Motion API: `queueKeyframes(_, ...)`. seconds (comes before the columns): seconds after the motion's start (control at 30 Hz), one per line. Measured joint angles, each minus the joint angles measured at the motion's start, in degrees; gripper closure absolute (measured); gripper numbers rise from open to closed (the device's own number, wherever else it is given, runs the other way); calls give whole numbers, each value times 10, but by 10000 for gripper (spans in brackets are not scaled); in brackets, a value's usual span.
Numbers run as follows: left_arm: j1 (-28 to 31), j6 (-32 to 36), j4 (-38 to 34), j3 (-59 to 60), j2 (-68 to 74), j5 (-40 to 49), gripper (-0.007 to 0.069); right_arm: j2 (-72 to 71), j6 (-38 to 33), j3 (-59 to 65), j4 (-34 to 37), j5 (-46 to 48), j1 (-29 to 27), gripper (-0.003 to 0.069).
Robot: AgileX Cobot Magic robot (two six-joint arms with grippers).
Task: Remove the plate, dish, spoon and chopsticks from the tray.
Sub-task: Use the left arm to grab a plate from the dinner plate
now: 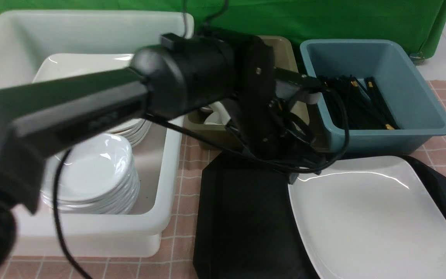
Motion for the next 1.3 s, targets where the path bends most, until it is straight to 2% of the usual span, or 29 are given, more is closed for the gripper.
queueKeyframes(0.03,-2,-13,5,-31,32,0,235,-3,0,1,1,-1,0,629)
queueKeyframes(0.13,-2,-22,12,-81,81,0,132,-3,0,2,1,-1,0,629)
queueKeyframes(0.23,-2,-23,12,-112,117,-5,79,-4,1,2,1,-1,0,629)
queueKeyframes(0.43,-2,-23,14,-126,162,-35,81,-4,2,2,2,-1,0,629)
queueKeyframes(0.6,-2,-23,14,-128,179,-58,123,-4,2,2,2,-2,0,629)
queueKeyframes(0.7,-2,-23,7,-131,183,-67,223,-4,2,2,2,-3,0,629)
queueKeyframes(0.73,-2,-23,7,-131,183,-66,232,-4,2,2,2,-4,0,629)
queueKeyframes(0.77,-2,-24,2,-131,184,-68,326,-4,2,2,2,-5,0,629)
queueKeyframes(0.8,-2,-26,2,-131,184,-68,326,-4,2,2,2,-5,0,629)
queueKeyframes(0.83,-1,-34,-4,-134,184,-69,433,-4,0,2,2,-7,0,629)
queueKeyframes(0.87,1,-35,-6,-136,183,-69,455,-4,0,2,2,-8,0,629)
queueKeyframes(1.0,2,-30,-8,-138,178,-46,474,-4,-1,2,2,-9,0,629)
queueKeyframes(1.1,2,-2,-3,-136,159,-1,491,-4,-1,2,2,-11,0,629)
queueKeyframes(1.3,-1,39,-2,-135,72,45,578,-5,-1,-40,8,0,0,629)
